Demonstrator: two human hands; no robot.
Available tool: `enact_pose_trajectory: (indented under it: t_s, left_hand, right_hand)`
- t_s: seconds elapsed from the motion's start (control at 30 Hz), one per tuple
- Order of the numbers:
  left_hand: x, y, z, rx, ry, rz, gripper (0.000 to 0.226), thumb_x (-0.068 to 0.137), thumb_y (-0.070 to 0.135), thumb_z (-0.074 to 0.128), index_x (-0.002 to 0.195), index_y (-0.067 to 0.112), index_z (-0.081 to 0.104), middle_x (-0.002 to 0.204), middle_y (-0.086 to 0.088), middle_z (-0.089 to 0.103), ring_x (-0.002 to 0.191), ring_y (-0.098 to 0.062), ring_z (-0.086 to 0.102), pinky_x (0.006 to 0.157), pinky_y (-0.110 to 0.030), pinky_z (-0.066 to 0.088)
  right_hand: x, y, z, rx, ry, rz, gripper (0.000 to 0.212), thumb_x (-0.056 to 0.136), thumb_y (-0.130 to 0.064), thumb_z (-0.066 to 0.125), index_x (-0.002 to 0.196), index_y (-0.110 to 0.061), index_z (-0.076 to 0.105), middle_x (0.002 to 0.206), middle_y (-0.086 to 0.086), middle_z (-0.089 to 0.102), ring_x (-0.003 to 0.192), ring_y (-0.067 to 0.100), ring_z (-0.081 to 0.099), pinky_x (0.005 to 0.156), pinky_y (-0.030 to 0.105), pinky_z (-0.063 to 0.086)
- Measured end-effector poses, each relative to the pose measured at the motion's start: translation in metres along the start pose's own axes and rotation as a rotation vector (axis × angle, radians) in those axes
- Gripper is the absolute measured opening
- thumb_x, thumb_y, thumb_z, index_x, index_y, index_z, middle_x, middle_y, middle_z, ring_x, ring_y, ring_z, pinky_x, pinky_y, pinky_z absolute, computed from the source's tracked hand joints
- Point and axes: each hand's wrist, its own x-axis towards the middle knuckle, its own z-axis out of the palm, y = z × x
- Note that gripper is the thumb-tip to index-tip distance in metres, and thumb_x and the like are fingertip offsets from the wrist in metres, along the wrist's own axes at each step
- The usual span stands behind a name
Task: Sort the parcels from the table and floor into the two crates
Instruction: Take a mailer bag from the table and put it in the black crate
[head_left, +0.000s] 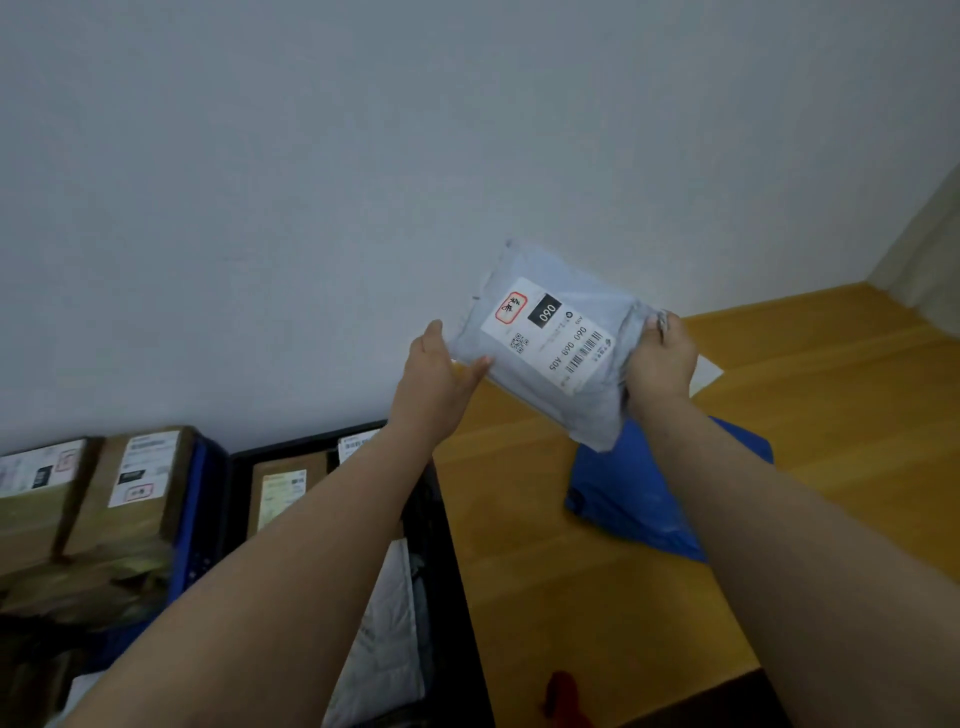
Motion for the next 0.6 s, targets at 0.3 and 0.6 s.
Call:
enact_pose_trajectory:
  t_s: [0.3, 0.6]
  left_hand:
    - [-0.020, -0.016, -0.039, 0.108, 0.063, 0.249, 0.085, 0.089, 0.051, 0.059, 0.150, 0.003, 0.024, 0.153, -0.016, 0.029, 0.143, -0.028, 0.022, 0.117, -0.040, 0.022]
    - [-0.029, -0.010, -0.047, -0.033, -0.090, 0.106, 0.020, 0.090, 0.026, 0.065, 0.080, 0.010, 0.059, 0.077, -0.003, 0.060, 0.075, -0.020, 0.053, 0.062, -0.027, 0.035]
  right_hand:
    - [-0.056, -0.013, -0.003, -0.290, -0.310, -0.206, 0.025, 0.103, -0.012, 0.040, 0.089, 0.001, 0.057, 0.077, 0.011, 0.053, 0.072, 0.018, 0.046, 0.055, 0.022, 0.035]
    - [-0.062, -0.038, 0.010, -0.422, -0.330, -0.282, 0.041, 0.093, -0.042, 0.059, 0.127, -0.020, 0.050, 0.116, -0.001, 0.057, 0.103, 0.016, 0.055, 0.086, 0.026, 0.045]
